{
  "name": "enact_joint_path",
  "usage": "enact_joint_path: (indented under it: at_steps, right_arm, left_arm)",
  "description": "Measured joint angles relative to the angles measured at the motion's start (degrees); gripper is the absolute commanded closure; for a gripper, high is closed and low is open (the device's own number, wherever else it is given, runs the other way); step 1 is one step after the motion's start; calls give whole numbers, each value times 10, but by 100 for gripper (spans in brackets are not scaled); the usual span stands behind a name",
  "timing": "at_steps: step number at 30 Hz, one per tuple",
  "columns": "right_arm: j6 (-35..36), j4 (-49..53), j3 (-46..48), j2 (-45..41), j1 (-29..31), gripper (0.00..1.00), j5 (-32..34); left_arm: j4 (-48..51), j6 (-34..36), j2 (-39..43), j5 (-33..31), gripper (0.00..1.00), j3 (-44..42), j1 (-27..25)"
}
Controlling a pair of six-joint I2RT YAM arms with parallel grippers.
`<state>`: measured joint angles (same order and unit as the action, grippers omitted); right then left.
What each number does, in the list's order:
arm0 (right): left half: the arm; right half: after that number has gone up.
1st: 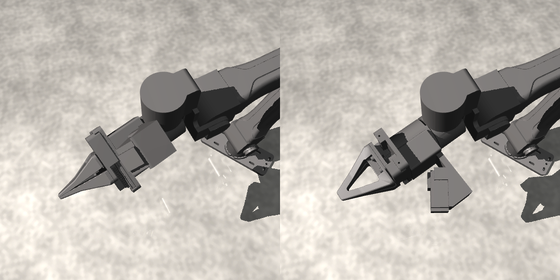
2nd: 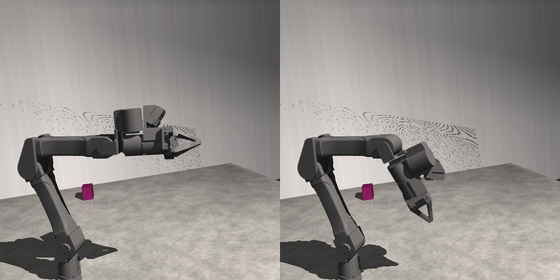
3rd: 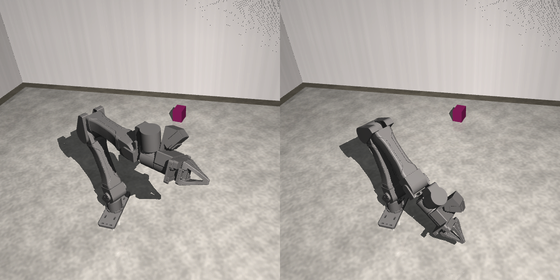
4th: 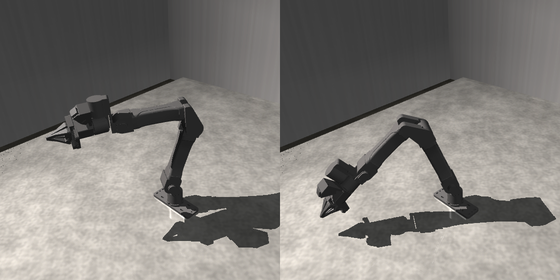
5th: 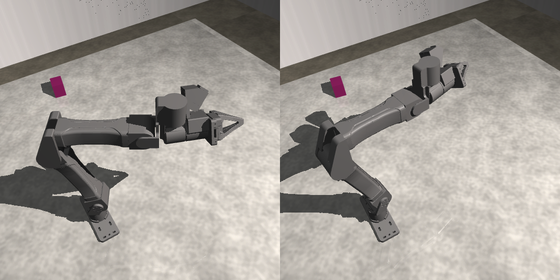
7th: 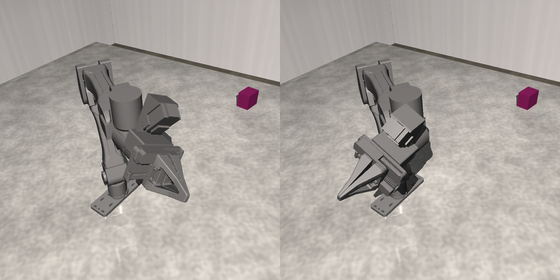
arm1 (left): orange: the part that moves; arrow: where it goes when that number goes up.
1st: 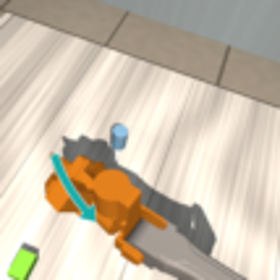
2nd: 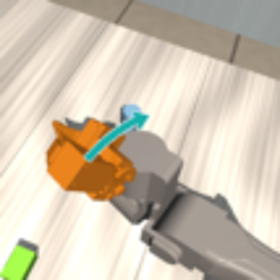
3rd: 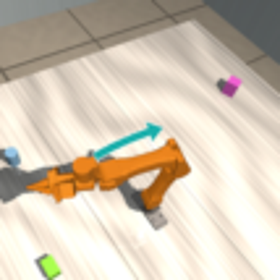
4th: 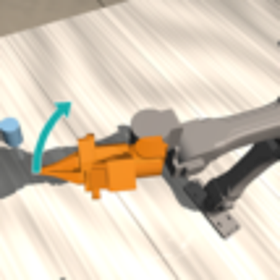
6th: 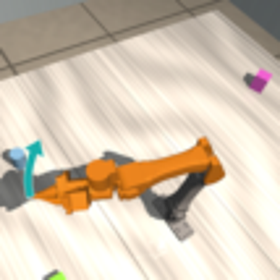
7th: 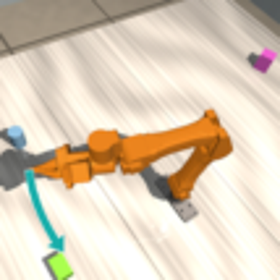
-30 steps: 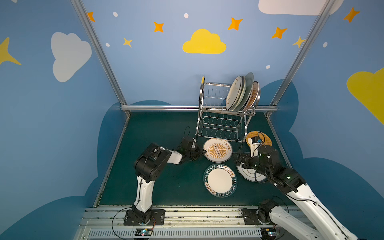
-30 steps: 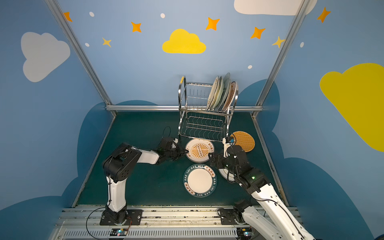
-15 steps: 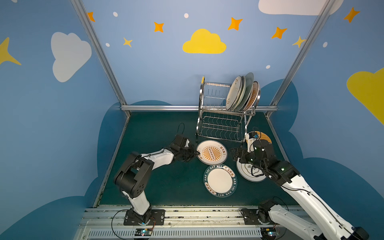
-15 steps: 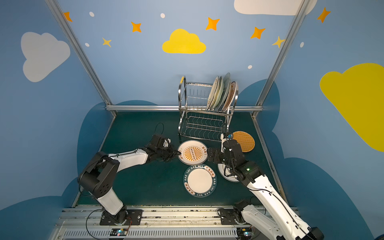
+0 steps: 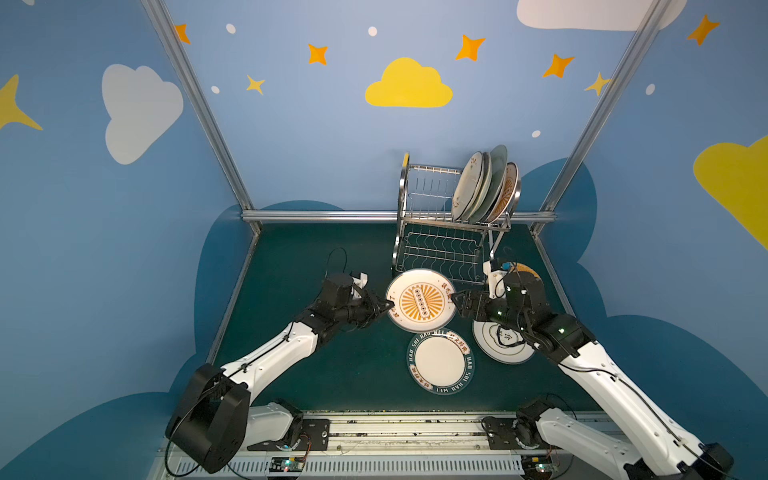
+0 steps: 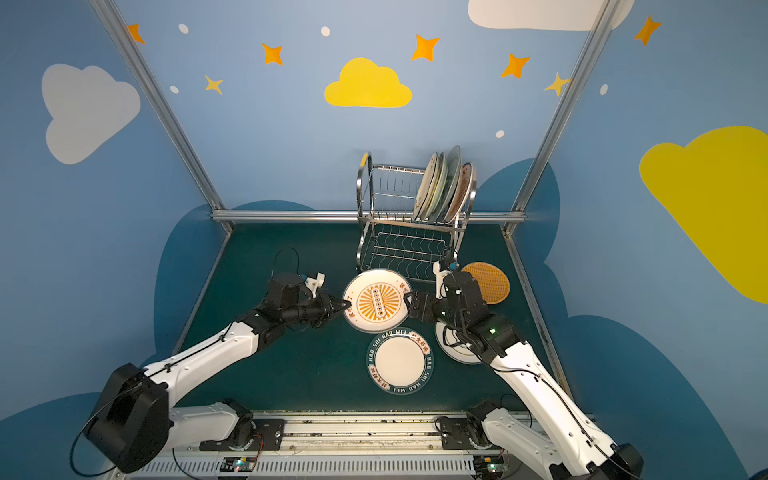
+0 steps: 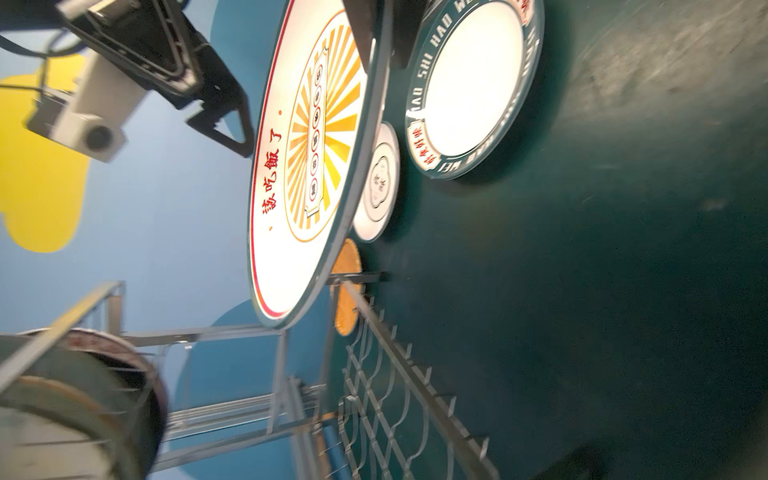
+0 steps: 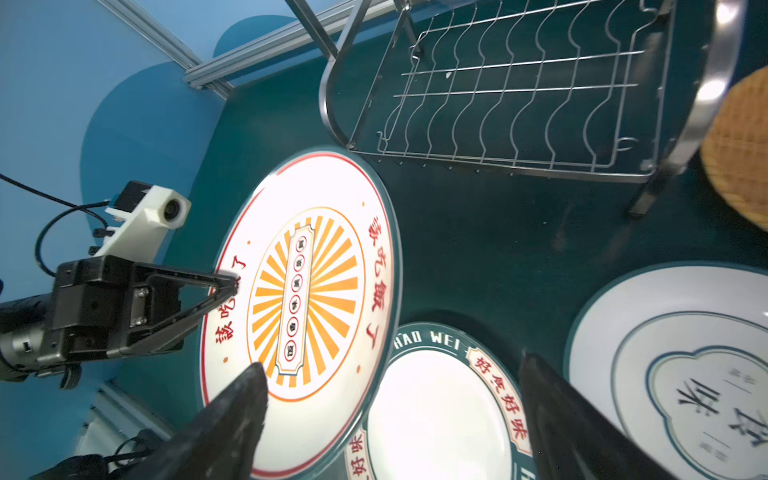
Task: Load the plates into the dish rack
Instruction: 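Tilt the sunburst plate up with left gripper while right gripper grasps its rim, then lift the sunburst plate toward the rack with right gripper while left gripper opens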
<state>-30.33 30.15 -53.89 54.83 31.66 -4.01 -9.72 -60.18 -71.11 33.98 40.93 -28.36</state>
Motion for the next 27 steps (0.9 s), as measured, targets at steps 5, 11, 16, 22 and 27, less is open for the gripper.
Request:
enact_joint_path:
  at_steps: [5, 11, 16, 22, 27]
  right_arm:
    - [-24, -17, -8, 32, 0, 41, -46]
    - [-71, -49, -15, 42, 4, 72, -100]
    - [-134, -72, -15, 40, 6, 100, -100]
    - [-170, -66, -17, 40, 26, 100, -56]
    - [-176, 25, -99, 50, 100, 100, 102]
  left_arm:
    - [-59, -23, 23, 3, 96, -12, 0]
    - [-87, -27, 23, 4, 96, -28, 0]
    - [-103, -5, 20, 5, 96, -32, 0]
    - [-94, 17, 16, -6, 0, -27, 7]
    - [24, 41, 75, -66, 0, -21, 36]
